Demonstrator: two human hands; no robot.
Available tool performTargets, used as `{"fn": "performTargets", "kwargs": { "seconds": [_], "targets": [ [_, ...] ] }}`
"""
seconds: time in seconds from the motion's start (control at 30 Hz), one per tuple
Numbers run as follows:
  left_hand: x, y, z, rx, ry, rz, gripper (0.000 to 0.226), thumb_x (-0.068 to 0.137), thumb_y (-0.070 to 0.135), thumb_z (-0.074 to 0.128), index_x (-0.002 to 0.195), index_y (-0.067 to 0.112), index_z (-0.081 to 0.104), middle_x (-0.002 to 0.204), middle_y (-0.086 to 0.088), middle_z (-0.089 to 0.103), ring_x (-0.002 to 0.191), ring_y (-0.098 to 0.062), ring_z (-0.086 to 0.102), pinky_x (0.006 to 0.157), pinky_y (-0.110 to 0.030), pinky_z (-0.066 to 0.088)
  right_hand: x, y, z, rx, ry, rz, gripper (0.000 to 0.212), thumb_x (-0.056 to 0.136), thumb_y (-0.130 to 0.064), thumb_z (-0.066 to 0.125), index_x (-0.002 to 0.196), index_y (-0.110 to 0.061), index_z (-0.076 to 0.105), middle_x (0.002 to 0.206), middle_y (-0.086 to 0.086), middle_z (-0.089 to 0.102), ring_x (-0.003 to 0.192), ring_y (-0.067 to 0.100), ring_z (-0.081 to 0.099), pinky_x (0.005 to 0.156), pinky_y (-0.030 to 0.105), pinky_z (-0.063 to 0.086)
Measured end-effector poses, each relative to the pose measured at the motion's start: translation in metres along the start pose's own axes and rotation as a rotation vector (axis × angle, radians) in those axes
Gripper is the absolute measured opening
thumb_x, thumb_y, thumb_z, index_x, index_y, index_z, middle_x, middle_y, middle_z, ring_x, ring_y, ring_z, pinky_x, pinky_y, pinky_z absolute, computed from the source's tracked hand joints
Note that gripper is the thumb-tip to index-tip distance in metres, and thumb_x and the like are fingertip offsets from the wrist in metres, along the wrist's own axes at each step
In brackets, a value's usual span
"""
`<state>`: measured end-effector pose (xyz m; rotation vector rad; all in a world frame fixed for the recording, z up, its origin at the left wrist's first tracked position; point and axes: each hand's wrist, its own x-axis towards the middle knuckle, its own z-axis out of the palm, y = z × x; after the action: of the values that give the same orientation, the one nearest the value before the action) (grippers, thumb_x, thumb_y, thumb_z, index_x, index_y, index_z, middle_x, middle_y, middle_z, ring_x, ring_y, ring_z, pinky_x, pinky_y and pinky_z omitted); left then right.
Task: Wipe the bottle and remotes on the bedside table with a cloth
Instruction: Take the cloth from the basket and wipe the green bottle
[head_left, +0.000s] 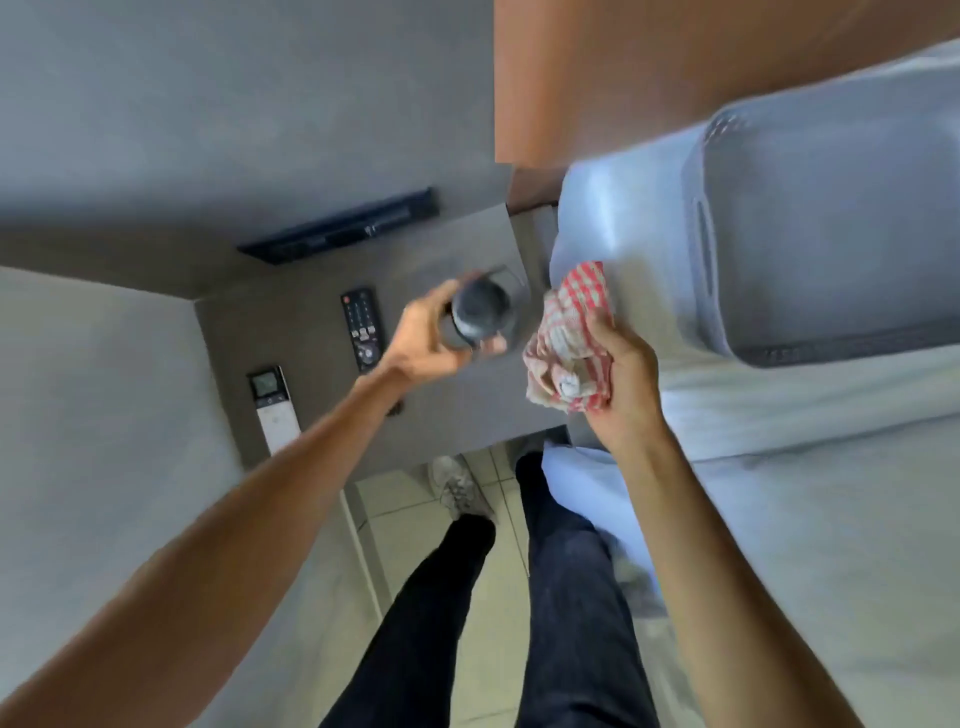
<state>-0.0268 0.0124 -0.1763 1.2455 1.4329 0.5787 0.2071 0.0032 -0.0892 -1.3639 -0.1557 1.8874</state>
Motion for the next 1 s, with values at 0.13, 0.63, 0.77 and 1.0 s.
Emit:
{"fn": "performTargets", "kwargs": {
  "seconds": [0.13, 0.63, 0.77, 1.0],
  "targets": [
    [-0.004, -0.003, -0.002, -0.545, 0.213, -0.094, 0.047, 0.075, 0.022, 0.085, 0.115, 0.008, 0.067, 0.099, 0.010, 0.082, 0.094, -0.011, 0.075, 0.088, -0.031, 0.061, 0.000, 0.011, -0.020, -0.003, 0.125, -0.001, 0.046, 0.102, -0.008, 0.053, 0.145, 0.009, 0.052, 0.128, 0.028, 0.059, 0.107, 0.040, 0.062, 0.089, 0.045, 0.058],
    [-0.042, -0.007, -0.001, -1.202, 0.216, -0.553, 0.058, 0.084, 0.067, 0.071, 0.072, 0.011, 0.076, 0.074, -0.011, 0.073, 0.069, -0.028, 0.073, 0.069, -0.037, 0.063, -0.042, 0.113, 0.025, -1.760, -0.408, -0.742, 0.062, 0.110, -0.040, 0.034, 0.167, -0.020, 0.020, 0.178, 0.006, 0.010, 0.164, 0.034, 0.003, 0.127, 0.054, 0.030],
    [-0.054, -0.013, 0.009, -1.223, 0.133, -0.576, 0.062, 0.090, 0.069, 0.064, 0.074, 0.010, 0.078, 0.077, -0.012, 0.075, 0.074, -0.029, 0.073, 0.076, -0.038, 0.063, -0.034, 0.115, 0.030, -1.831, -0.476, -0.698, 0.059, 0.111, -0.040, 0.027, 0.167, -0.028, 0.017, 0.179, 0.000, 0.001, 0.165, 0.028, 0.004, 0.130, 0.053, 0.027],
    [-0.058, -0.013, -0.017, -1.339, 0.172, -0.476, 0.069, 0.082, 0.072, 0.069, 0.093, 0.004, 0.072, 0.093, -0.016, 0.069, 0.082, -0.033, 0.068, 0.083, -0.042, 0.060, -0.028, 0.084, 0.043, -1.178, -0.484, -0.192, 0.047, 0.115, -0.047, 0.027, 0.162, -0.047, 0.025, 0.165, -0.023, 0.037, 0.142, -0.009, 0.041, 0.125, 0.033, 0.031]
  ]
}}
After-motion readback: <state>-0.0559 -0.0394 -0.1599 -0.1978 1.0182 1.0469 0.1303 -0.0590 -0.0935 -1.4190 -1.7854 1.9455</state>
